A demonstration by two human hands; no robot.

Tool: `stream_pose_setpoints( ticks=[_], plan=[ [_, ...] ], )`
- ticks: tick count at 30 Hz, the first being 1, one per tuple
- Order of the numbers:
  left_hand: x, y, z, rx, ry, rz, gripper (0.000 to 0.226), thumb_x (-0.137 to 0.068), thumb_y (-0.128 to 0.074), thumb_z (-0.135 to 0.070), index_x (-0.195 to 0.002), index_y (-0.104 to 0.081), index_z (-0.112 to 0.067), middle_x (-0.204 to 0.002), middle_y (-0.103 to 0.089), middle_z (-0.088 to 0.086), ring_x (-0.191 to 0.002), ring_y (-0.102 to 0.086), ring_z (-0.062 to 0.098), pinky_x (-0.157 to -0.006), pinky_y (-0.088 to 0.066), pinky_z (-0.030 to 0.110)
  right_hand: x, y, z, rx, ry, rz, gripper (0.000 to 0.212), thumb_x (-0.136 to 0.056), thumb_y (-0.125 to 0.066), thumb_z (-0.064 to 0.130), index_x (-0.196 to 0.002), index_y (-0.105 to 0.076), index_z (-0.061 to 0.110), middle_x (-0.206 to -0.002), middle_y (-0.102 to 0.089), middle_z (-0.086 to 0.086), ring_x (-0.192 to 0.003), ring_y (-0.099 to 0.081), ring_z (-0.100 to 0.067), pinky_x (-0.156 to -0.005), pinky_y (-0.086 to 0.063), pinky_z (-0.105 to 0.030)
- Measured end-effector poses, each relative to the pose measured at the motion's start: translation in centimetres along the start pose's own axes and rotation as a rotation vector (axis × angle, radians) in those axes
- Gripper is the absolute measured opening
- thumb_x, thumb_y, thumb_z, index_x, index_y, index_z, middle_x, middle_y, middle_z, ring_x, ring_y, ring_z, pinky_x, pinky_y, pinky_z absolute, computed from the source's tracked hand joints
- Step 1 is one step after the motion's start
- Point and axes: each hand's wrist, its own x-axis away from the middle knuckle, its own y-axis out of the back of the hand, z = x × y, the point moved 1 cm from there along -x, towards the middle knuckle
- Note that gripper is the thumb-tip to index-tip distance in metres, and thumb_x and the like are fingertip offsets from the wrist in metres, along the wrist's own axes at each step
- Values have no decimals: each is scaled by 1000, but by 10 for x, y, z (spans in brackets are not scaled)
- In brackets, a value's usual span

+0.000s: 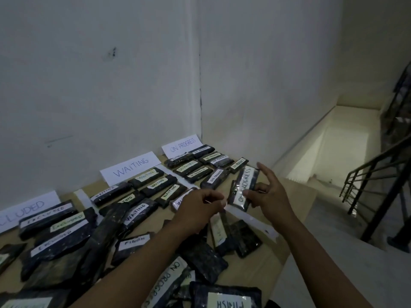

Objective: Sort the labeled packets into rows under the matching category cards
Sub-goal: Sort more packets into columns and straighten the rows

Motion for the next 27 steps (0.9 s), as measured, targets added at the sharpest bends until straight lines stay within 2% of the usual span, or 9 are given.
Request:
stream_pose_setpoints(
  ticks=[3,5,7,11,13,16,20,23,27],
  plan=[
    [-13,-14,2,-256,-126,61,10,-90,-65,-29,-99,-68,-30,-99,-68,-11,-86,-61,2,-73,-46,18,-26,32,-9,116,-18,-136,83,-77,-73,-3,-139,-36,38,-91,-70,-8,-67,-65,-19,-56,-53,-31],
    [-30,-27,-1,-374,-218,115,18,-91,-62,-27,-109,-68,-25,-111,-62,-6,-98,-56,5,-81,-43,20,-50,52,-20,209,-30,-215,60,-78,-73,-1,-130,-54,24,-104,-66,-18,-73,-65,-23,-58,-54,-31],
    [-52,-41,-3,-462,-271,167,25,-92,-60,-25,-116,-65,-20,-119,-58,1,-109,-53,13,-85,-38,20,-73,67,-33,334,-59,-245,44,-79,-73,3,-121,-61,14,-114,-64,-21,-81,-67,-27,-64,-54,-30],
    [-92,-64,-7,-727,-303,220,37,-93,-55,-32,-127,-58,-17,-128,-52,7,-117,-50,26,-92,-41,31,-104,78,-61,850,-93,-33,50,-87,-67,24,-134,-53,14,-132,-57,-13,-117,-55,-26,-92,-40,-27],
    [-103,-67,-8,-834,-288,260,33,-92,-57,-33,-118,-62,-13,-121,-55,10,-109,-55,29,-88,-48,38,-115,76,-74,1010,-105,51,46,-91,-55,37,-135,-52,23,-133,-53,-14,-123,-48,-30,-100,-37,-34],
    [-111,-62,-1,-889,-288,334,22,-87,-60,-18,-107,-66,-10,-111,-61,10,-97,-61,27,-79,-54,40,-132,67,-86,1167,-91,111,52,-87,-34,56,-132,-52,37,-130,-47,-11,-119,-40,-33,-101,-36,-43],
    [-114,-43,12,-886,-323,399,41,-82,-61,-2,-120,-66,-17,-124,-58,4,-110,-57,20,-86,-50,35,-145,50,-85,1219,14,111,40,-96,-39,44,-134,-50,38,-133,-39,-10,-120,-35,-35,-101,-38,-44],
    [-115,-34,14,-877,-311,377,39,-85,-64,-15,-124,-63,-22,-125,-56,0,-111,-55,16,-86,-47,30,-152,40,-89,1225,55,105,40,-96,-38,44,-134,-49,40,-134,-41,-8,-119,-37,-35,-97,-40,-43],
    [-112,-39,15,-892,-359,337,36,-90,-57,-37,-124,-59,-27,-123,-53,-2,-108,-55,18,-82,-50,35,-156,32,-95,1262,83,70,41,-95,-36,46,-135,-47,41,-133,-41,-9,-117,-38,-35,-96,-40,-43]
  ],
)
